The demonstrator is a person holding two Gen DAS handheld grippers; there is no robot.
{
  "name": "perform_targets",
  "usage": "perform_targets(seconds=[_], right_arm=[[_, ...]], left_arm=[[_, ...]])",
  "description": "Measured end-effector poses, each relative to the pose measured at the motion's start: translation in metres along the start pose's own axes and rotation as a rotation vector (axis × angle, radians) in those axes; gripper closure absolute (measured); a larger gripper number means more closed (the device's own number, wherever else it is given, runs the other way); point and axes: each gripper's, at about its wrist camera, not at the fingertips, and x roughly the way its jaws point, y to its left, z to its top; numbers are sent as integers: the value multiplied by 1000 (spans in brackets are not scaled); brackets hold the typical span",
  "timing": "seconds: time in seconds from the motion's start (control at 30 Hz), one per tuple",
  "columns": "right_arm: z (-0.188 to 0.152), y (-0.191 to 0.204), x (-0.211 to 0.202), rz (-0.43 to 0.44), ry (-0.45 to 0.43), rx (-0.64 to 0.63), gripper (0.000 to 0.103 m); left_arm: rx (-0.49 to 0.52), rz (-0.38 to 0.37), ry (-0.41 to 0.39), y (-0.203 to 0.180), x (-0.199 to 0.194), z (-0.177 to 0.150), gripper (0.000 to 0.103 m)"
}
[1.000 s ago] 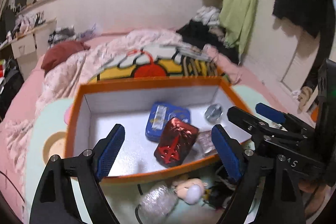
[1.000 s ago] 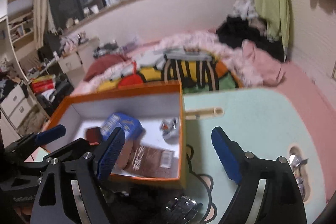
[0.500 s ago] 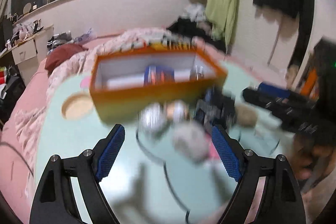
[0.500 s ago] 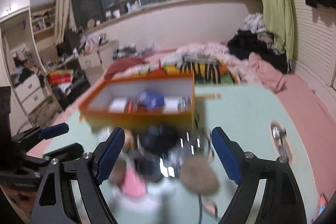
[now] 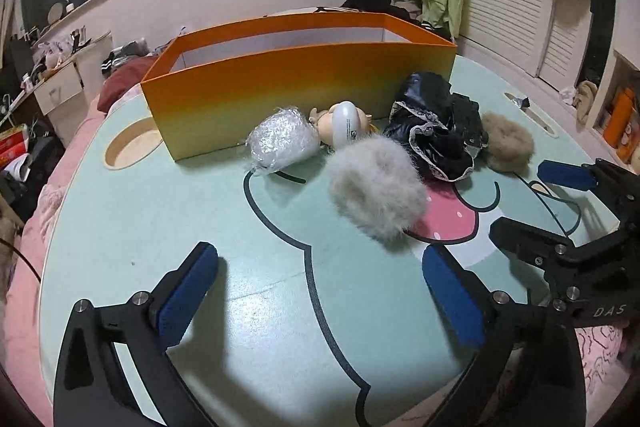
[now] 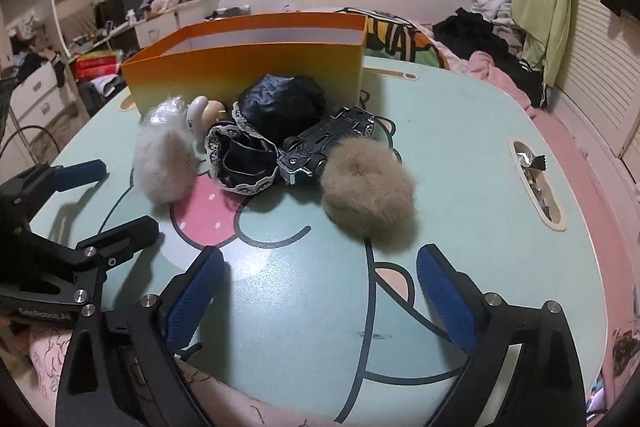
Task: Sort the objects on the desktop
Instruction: 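Withdraw both grippers and hold them above the table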
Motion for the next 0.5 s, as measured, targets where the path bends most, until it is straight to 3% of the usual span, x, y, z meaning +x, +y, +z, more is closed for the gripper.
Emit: perform_targets(seconds=[0.5], right_arm=[[-6, 2, 1, 13, -3, 1, 3]], left_arm=[[7, -8, -10, -2, 0, -7, 1]])
